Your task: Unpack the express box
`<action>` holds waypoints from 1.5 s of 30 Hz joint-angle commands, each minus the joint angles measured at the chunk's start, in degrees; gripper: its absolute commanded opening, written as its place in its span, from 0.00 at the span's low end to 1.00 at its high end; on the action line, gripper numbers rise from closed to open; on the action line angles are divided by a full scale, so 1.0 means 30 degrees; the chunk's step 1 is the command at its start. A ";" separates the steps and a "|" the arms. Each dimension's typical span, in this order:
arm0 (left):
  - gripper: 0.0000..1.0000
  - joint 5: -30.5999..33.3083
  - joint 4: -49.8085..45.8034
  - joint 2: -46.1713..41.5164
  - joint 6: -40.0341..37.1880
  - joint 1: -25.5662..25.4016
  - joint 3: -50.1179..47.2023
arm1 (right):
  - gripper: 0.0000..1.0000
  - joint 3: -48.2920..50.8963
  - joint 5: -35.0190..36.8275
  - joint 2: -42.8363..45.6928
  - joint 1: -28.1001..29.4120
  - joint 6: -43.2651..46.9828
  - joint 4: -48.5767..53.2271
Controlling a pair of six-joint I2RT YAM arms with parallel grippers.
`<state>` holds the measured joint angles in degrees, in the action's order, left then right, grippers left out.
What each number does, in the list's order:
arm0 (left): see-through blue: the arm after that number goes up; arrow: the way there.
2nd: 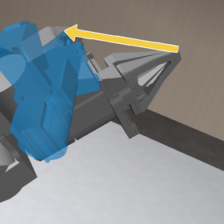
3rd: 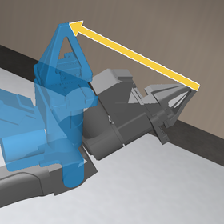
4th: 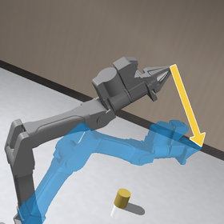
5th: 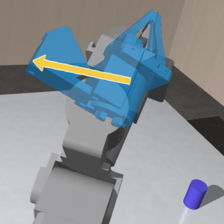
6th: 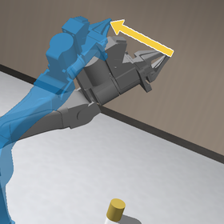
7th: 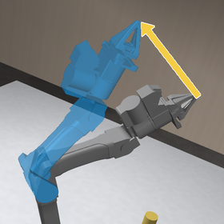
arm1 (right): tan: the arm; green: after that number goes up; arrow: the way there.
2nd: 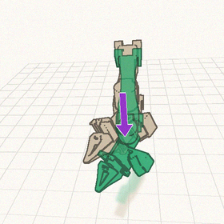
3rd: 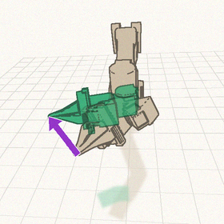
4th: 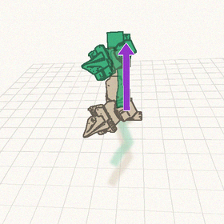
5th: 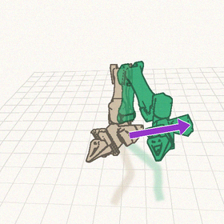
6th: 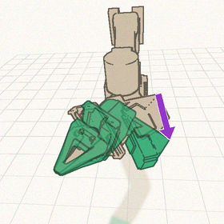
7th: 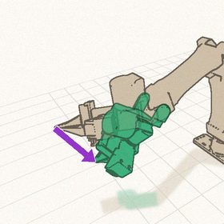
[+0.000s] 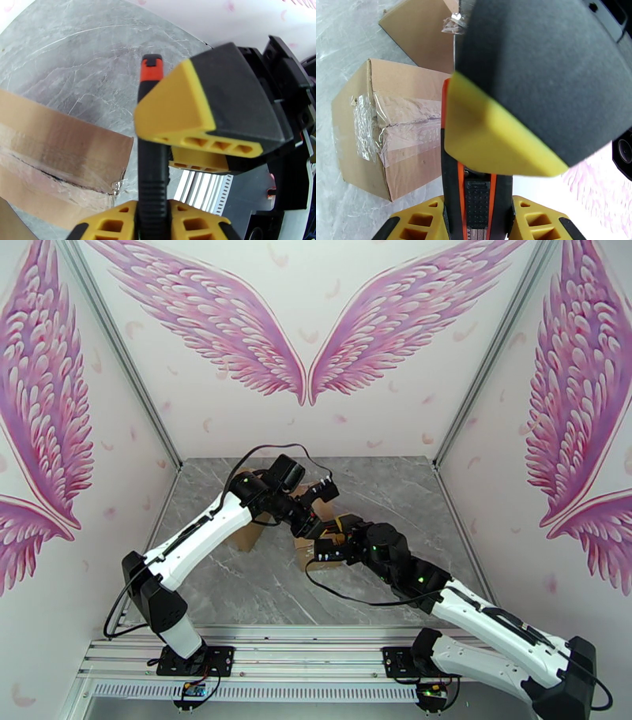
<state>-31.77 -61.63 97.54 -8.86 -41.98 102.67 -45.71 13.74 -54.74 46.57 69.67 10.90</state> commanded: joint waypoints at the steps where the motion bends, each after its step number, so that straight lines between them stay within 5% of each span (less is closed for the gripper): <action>1: 0.13 -0.0516 0.0887 -0.0269 -0.0210 -0.0071 0.0341 | 0.34 -0.0198 -0.0045 0.0200 0.0054 -0.1143 0.0052; 10: 0.00 -0.0445 0.2160 -0.0450 -0.0583 0.0234 0.0287 | 0.86 0.1391 -0.1341 0.1776 -0.1708 -0.4938 -0.1882; 15: 0.00 -0.1324 0.3782 -0.0608 -0.0211 0.1127 0.0284 | 0.97 0.2078 -0.5263 0.4018 -0.5239 -1.1583 -0.2350; 21: 0.00 -0.3607 0.6494 -0.0445 0.1058 0.1948 0.0701 | 0.97 0.3779 -1.1347 0.5253 -0.8263 -2.0062 -0.4650; 30: 0.00 -0.6917 1.0184 -0.0136 0.3157 0.2039 0.0861 | 0.94 0.5849 -1.7557 0.2351 -1.0656 -3.1892 -1.6002; 45: 0.00 -0.8782 0.9829 0.0352 0.3127 0.1453 0.0727 | 0.72 0.3234 -2.1241 -0.2354 -1.1569 -3.8947 -2.4336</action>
<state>-55.96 -32.34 98.06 0.62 -37.54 103.53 -34.26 -47.44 -60.77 12.67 -40.80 -53.47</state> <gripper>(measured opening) 0.171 0.719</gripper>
